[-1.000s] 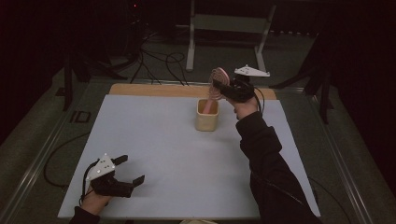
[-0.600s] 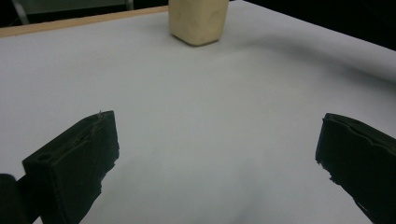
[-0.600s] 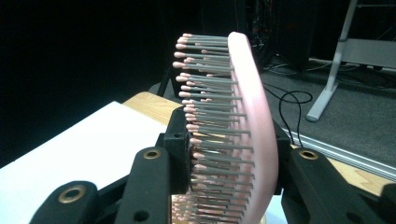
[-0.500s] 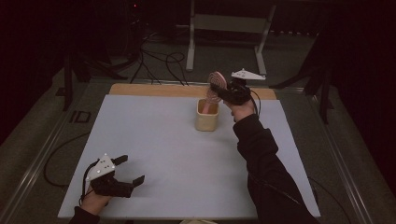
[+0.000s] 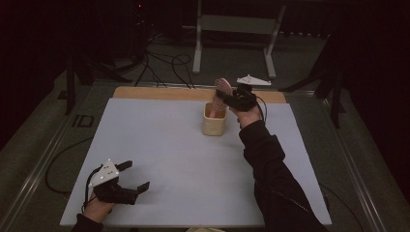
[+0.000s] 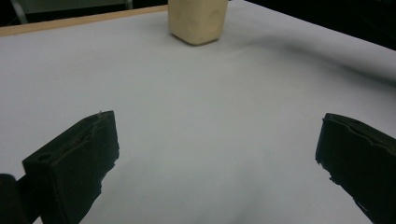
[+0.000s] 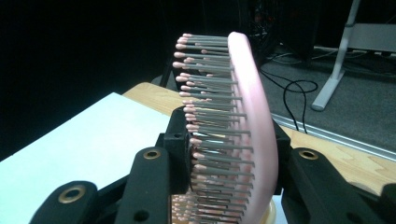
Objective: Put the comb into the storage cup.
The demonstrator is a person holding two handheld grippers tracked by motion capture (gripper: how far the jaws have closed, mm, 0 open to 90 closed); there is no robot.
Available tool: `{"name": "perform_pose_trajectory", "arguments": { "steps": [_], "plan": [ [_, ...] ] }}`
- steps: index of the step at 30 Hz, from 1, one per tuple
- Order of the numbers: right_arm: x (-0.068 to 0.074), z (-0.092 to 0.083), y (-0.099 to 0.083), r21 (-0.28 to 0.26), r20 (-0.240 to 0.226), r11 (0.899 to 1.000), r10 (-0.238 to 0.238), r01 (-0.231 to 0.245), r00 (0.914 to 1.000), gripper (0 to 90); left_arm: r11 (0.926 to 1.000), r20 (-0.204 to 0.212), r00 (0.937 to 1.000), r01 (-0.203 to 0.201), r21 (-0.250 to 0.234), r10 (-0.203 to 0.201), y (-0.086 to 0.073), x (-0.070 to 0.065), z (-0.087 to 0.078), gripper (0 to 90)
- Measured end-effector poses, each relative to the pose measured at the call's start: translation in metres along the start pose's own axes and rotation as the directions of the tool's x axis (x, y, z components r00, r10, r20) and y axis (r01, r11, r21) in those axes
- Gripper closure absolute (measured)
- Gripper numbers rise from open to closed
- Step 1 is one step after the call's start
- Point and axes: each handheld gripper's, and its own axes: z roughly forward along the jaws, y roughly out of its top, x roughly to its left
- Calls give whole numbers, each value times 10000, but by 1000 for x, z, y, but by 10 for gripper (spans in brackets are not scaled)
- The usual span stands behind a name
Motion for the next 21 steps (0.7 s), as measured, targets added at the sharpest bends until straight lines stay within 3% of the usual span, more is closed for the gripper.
{"name": "perform_pose_trajectory", "arguments": {
  "steps": [21],
  "plan": [
    [-13, -1, -8, 183, 50, 9995, 242, -243, 9997, 634, 10000, 25, 10000, -2, 40, 2, 0, 0, 1, 1]
  ]
}}
